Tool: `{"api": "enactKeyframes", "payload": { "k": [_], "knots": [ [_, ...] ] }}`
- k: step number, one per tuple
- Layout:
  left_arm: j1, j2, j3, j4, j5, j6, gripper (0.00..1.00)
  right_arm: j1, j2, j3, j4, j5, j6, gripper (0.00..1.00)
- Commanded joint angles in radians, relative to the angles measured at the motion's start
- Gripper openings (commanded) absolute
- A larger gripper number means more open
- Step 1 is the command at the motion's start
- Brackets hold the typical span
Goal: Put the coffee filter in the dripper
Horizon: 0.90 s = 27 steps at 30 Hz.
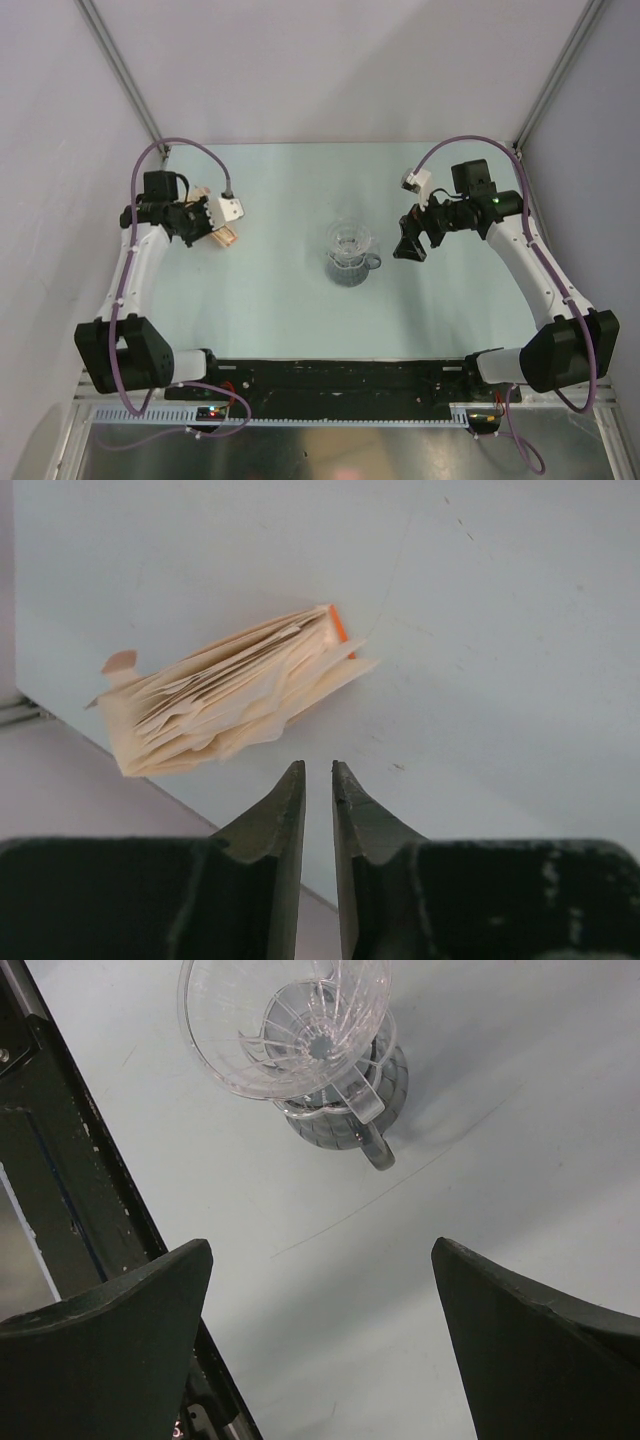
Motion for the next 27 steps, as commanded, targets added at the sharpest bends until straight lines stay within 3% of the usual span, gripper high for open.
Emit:
{"api": "enactKeyframes", "payload": {
  "k": [1, 5, 14, 27],
  "knots": [
    [0.022, 0.050, 0.024, -0.115, 0.035, 0.283, 0.22, -0.002, 0.003, 0.000, 0.009, -0.037, 0.008, 0.98],
    [0.022, 0.085, 0.032, -0.146, -0.004, 0.413, 0.23, -0.002, 0.008, 0.000, 0.006, -0.043, 0.007, 0.98],
    [0.024, 0.140, 0.083, -0.149, -0.075, 0.546, 0.23, 0.002, 0.022, 0.000, 0.005, -0.043, 0.009, 0.98],
    [0.026, 0.182, 0.134, -0.147, -0.084, 0.628, 0.23, 0.005, 0.029, 0.000, -0.005, -0.046, 0.007, 0.98]
  ]
}}
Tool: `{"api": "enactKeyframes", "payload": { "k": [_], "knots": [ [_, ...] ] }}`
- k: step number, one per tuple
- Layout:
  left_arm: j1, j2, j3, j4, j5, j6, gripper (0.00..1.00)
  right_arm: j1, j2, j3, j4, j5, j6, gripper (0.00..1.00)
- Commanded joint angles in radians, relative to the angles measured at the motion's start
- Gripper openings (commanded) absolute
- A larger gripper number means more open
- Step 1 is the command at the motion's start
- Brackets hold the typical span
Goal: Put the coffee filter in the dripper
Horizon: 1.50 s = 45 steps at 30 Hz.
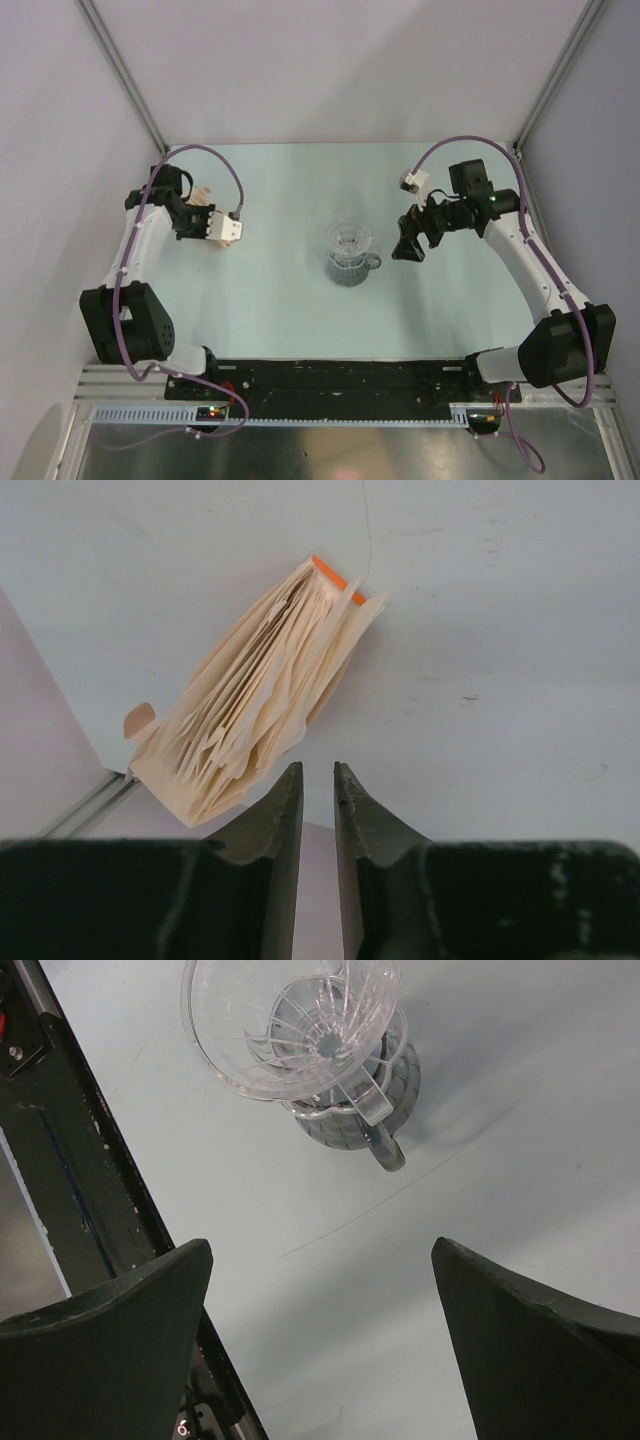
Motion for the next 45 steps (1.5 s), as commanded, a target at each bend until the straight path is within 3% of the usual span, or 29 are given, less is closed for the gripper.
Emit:
{"api": "enactKeyframes", "payload": {
  "k": [1, 27, 45],
  "knots": [
    [0.010, 0.016, 0.054, -0.005, -0.001, 0.063, 0.23, 0.005, 0.004, 0.000, -0.004, -0.023, 0.005, 0.98],
    [-0.023, 0.115, 0.117, -0.006, -0.067, 0.072, 0.30, 0.003, 0.017, 0.000, -0.028, -0.050, -0.002, 0.98],
    [-0.055, 0.175, 0.144, -0.005, -0.084, 0.067, 0.29, -0.004, 0.026, 0.000, -0.042, -0.059, -0.013, 0.98]
  ]
}}
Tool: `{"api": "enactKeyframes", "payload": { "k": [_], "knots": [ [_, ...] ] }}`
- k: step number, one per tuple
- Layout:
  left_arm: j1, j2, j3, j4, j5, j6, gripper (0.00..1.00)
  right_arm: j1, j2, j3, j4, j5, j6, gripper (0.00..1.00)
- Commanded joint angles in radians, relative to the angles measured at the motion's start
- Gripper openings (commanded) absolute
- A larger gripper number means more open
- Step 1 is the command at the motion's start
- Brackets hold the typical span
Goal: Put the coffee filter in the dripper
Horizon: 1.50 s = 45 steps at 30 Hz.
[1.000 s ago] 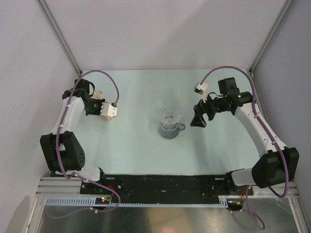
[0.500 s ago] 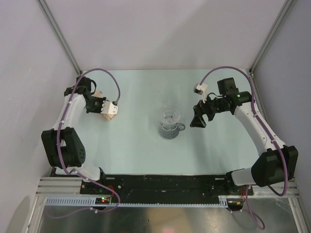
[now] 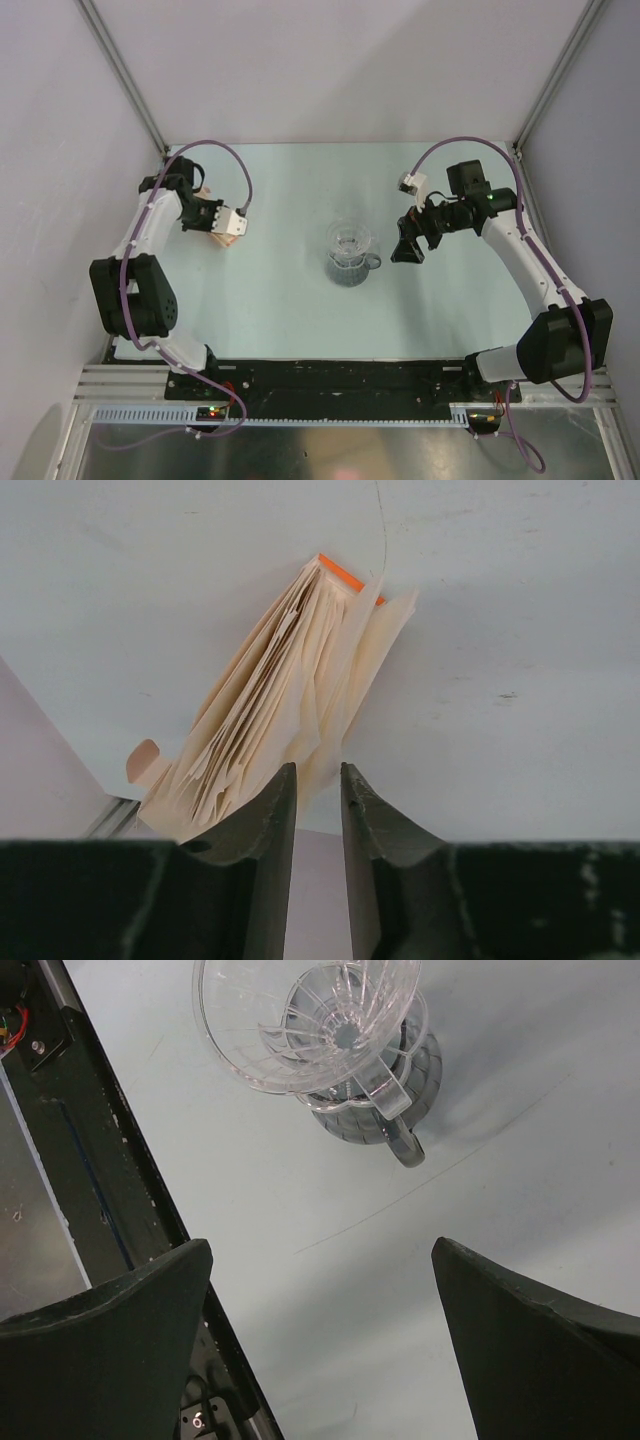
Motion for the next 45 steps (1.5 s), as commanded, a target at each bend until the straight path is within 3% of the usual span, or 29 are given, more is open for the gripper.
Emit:
{"api": "enactKeyframes", "payload": {
  "k": [1, 10, 21, 40, 45],
  "knots": [
    [-0.011, 0.015, 0.041, -0.004, -0.010, 0.020, 0.28, -0.005, 0.004, 0.000, -0.017, -0.032, -0.010, 0.99],
    [-0.015, 0.030, 0.037, -0.004, -0.034, 0.023, 0.23, -0.015, 0.011, 0.000, -0.022, -0.043, -0.014, 0.98],
    [-0.030, -0.017, 0.026, -0.005, -0.021, 0.020, 0.01, -0.015, 0.019, 0.000, -0.024, -0.050, -0.016, 0.98],
    [-0.065, -0.170, -0.019, -0.005, -0.010, 0.006, 0.00, -0.015, 0.007, 0.000, -0.032, -0.062, -0.018, 0.98],
    [-0.072, -0.245, -0.032, -0.005, 0.039, -0.077, 0.00, -0.016, -0.013, 0.000, -0.026, -0.071, -0.017, 0.98]
  ]
}}
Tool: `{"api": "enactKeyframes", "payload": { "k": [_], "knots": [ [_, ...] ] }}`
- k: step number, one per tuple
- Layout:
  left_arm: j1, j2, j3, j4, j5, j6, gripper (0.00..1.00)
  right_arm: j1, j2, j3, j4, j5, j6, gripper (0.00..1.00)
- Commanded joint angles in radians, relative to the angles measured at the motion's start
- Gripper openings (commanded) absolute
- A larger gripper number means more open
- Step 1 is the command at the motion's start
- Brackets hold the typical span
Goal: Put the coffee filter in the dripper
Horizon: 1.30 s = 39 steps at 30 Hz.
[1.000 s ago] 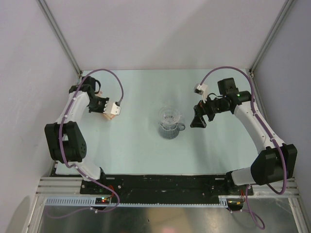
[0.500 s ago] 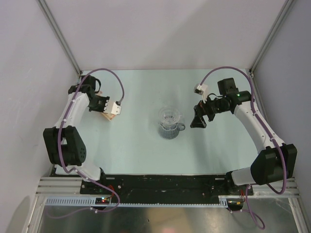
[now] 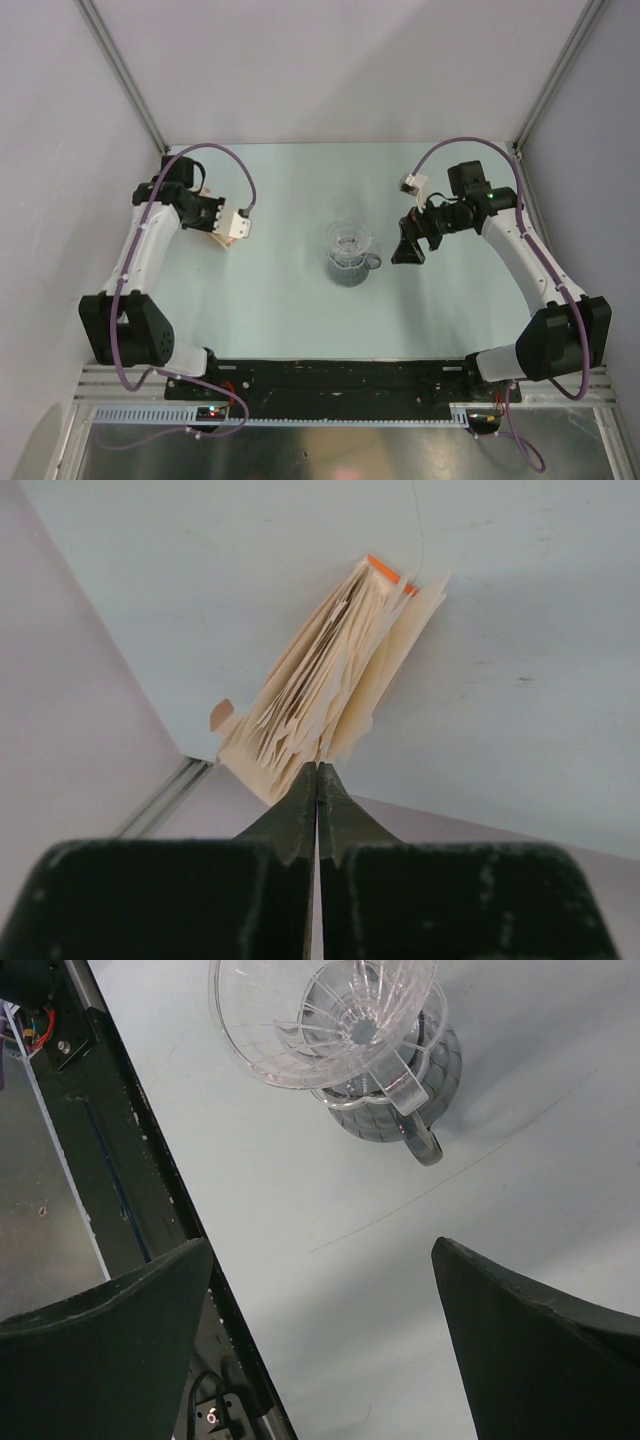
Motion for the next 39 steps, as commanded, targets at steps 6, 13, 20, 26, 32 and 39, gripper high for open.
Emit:
{"api": "enactKeyframes", "payload": {
  "k": [6, 13, 20, 26, 32, 39],
  "knots": [
    [-0.048, -0.162, 0.012, -0.002, 0.120, -0.195, 0.00, -0.005, -0.065, 0.004, 0.019, -0.040, 0.006, 0.98],
    [-0.058, -0.258, 0.079, -0.005, 0.212, -0.436, 0.00, -0.013, -0.136, 0.024, 0.053, -0.046, 0.034, 0.98],
    [-0.141, -0.350, 0.102, -0.005, 0.308, -0.724, 0.00, -0.006, -0.182, 0.033, 0.171, -0.117, 0.136, 0.99],
    [-0.253, -0.421, 0.126, -0.005, 0.365, -0.940, 0.00, 0.114, -0.188, 0.056, 0.289, -0.108, 0.202, 0.99],
    [-0.386, -0.469, 0.121, -0.004, 0.406, -1.135, 0.00, 0.266, -0.133, 0.119, 0.311, -0.081, 0.201, 0.99],
    [-0.450, -0.458, 0.154, 0.001, 0.488, -1.291, 0.00, 0.413, -0.089, 0.148, 0.379, -0.126, 0.299, 1.00]
  ]
}}
